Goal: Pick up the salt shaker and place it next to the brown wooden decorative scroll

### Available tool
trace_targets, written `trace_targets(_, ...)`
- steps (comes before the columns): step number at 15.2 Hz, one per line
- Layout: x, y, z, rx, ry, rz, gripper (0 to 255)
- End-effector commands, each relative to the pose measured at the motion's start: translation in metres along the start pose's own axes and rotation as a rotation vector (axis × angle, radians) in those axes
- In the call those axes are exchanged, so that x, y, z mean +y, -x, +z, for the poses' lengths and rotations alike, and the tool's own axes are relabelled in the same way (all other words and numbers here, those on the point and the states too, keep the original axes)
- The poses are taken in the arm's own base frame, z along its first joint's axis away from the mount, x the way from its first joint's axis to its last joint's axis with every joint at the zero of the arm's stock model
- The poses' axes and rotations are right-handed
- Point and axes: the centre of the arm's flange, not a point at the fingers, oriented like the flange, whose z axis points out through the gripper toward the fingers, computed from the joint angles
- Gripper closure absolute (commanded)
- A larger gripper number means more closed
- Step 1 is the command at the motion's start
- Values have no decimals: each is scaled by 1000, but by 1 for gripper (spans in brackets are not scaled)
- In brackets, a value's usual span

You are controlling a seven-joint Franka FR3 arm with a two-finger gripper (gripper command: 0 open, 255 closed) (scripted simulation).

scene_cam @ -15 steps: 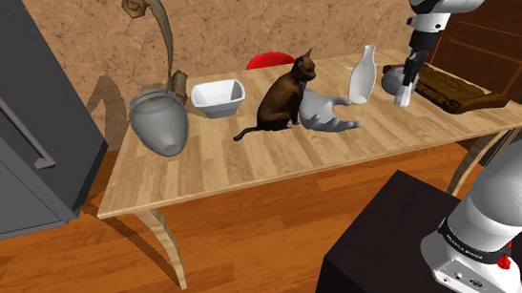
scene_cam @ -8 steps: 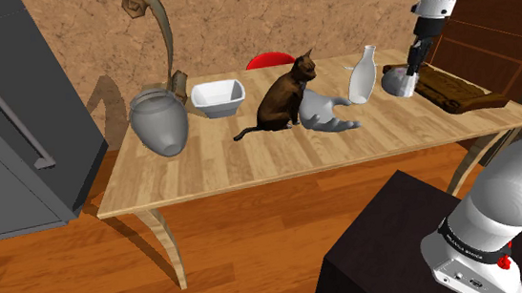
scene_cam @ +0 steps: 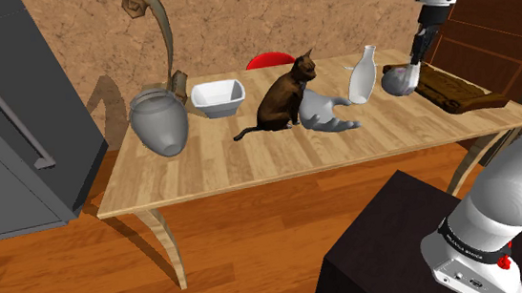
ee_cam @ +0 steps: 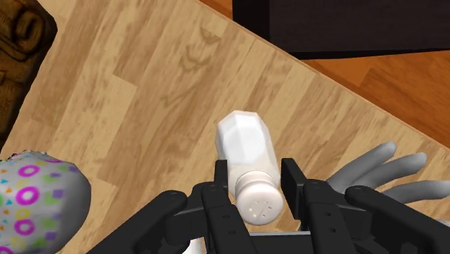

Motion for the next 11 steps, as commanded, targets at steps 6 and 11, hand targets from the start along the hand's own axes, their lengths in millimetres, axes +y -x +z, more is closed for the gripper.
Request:
trace_targets(6,88,-21,-10,0,0,-1,255)
trace_targets(11,152,-35,-17,0,0,-1,255)
